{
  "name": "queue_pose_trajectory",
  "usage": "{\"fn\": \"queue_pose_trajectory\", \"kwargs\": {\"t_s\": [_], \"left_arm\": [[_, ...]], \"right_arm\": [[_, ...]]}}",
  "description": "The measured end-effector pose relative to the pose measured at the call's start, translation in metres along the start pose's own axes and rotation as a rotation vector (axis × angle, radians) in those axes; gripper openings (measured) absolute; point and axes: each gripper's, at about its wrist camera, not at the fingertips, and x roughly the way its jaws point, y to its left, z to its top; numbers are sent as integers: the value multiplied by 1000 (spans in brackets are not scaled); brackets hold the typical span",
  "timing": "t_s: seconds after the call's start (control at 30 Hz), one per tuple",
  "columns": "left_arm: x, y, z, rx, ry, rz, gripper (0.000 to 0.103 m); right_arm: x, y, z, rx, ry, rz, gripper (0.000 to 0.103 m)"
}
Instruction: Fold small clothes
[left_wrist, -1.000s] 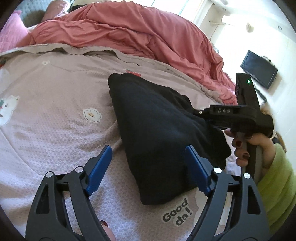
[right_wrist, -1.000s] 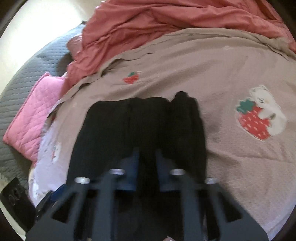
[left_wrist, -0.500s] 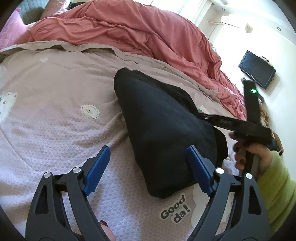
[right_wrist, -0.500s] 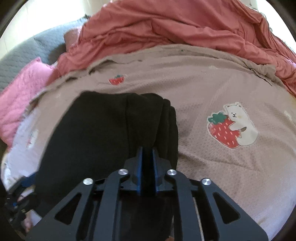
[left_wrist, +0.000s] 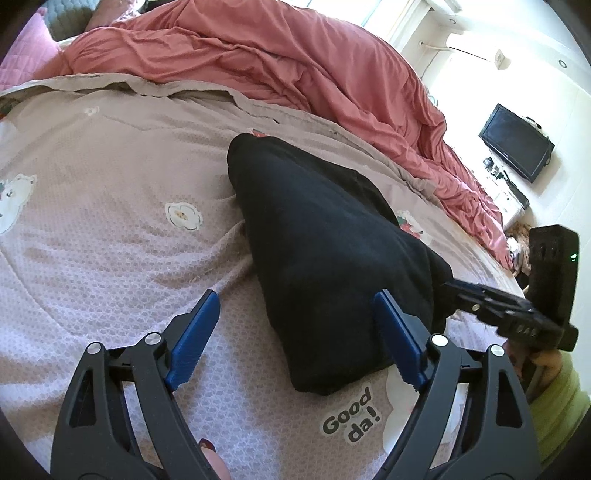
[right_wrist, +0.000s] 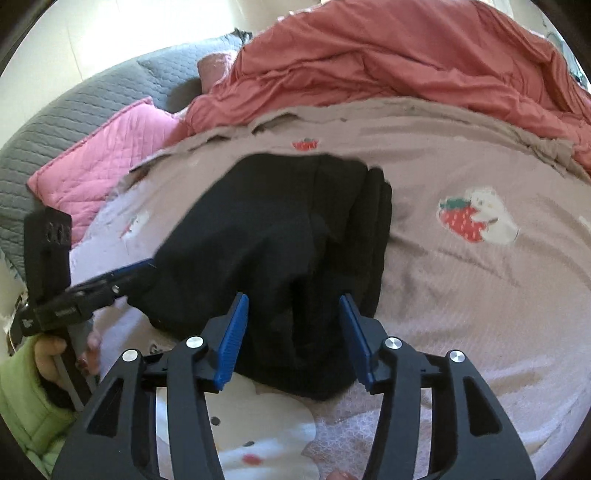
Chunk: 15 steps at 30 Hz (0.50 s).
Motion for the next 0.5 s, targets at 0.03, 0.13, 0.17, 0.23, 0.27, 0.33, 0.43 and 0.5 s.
{"fn": "queue_pose_trajectory", "kwargs": {"t_s": [0.03, 0.13, 0.17, 0.23, 0.27, 0.33, 0.43, 0.5], "left_arm": [[-1, 0, 0, 0, 0, 1, 78], [-3, -2, -1, 2, 2, 9, 78], [-3, -2, -1, 4, 5, 15, 78], [-2, -2, -1, 5, 17, 28, 78], [-1, -2, -1, 4, 23, 26, 79], [-1, -3, -1, 7, 27, 26, 79], [-1, -3, -2, 14, 34, 39, 80], [-1, -2, -2, 8, 35, 41, 81]], "right_arm": [[0, -1, -1, 7, 3, 30, 17], [-9, 2, -1, 2, 10, 41, 10], [-12, 1, -2, 2, 12, 42, 10], [-16, -2, -6, 10, 20, 29, 11], [-15, -4, -8, 10, 24, 22, 11], [-7, -8, -13, 30, 33, 17, 12], [4, -11, -17, 85, 39, 26, 13], [4, -7, -17, 71, 36, 9, 14]]}}
